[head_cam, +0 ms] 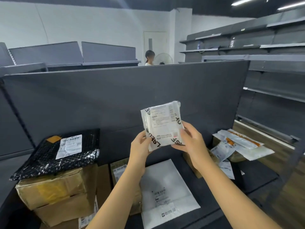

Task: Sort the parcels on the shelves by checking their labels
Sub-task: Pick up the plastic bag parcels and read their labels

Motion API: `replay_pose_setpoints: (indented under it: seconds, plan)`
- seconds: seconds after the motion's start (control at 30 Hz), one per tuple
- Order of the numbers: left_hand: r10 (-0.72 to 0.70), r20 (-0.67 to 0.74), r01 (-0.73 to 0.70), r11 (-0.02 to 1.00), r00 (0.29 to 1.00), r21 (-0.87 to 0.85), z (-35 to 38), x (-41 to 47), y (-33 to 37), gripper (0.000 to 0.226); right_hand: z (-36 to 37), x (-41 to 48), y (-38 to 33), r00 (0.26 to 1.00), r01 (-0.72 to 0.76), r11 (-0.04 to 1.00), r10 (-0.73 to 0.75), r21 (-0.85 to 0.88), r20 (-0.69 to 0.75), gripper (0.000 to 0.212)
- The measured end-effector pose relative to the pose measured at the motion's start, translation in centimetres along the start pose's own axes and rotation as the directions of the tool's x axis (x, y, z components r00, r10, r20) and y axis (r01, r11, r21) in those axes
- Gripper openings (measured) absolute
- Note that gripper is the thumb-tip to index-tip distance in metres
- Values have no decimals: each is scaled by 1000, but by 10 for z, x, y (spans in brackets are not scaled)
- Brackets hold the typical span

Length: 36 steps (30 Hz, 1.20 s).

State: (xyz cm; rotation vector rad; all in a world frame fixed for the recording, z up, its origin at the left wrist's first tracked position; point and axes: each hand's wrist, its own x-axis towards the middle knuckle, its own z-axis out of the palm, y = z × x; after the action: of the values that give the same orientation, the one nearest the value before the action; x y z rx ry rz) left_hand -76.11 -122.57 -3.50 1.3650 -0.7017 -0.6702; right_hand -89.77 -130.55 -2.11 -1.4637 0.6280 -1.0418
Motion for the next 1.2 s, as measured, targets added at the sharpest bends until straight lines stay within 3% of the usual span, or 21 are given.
replay_pose_setpoints:
  seconds: [0.13,0.23,0.37,0.5,0.6,0.67,0.8,0.9,1.03,1.13,1.2]
  plan:
    - [176,13,-176,980,984,88,3,-18,5,23,-4,7,18,980,-191,976,196,101,-39,24]
    - [165,7,-165,978,986,131,5,-24,-8,21,-3,5,38,955,-289,949,294,124,-29,23]
    - [-60,-48,69,973,997,220,-10,-26,-57,19,-3,-8,74,900,-433,894,436,112,-2,27]
    - [-298,-105,315,916,949,247,-39,-31,-114,34,13,-24,113,823,-568,823,568,-10,14,34]
    - [-384,-151,411,881,911,234,-60,-30,-134,42,36,-31,133,789,-612,791,612,-22,43,31]
    - [-400,-183,436,867,898,243,-74,-25,-136,32,54,-30,144,777,-626,779,626,-27,62,34]
    - [-368,-258,438,844,893,310,-107,-7,-145,62,93,-16,172,753,-624,766,643,-156,142,48]
    - [-300,-286,397,829,910,393,-127,1,-152,58,122,3,194,747,-563,760,636,-325,194,56]
    - [-253,-349,401,790,902,465,-150,16,-156,53,165,24,220,781,-439,796,567,-417,260,54]
    - [-234,-356,420,632,905,651,-162,41,-169,58,188,36,239,847,-354,831,479,-429,229,57]
    - [-208,-341,399,521,917,755,-168,55,-182,50,198,47,248,870,-350,836,458,-423,184,58]
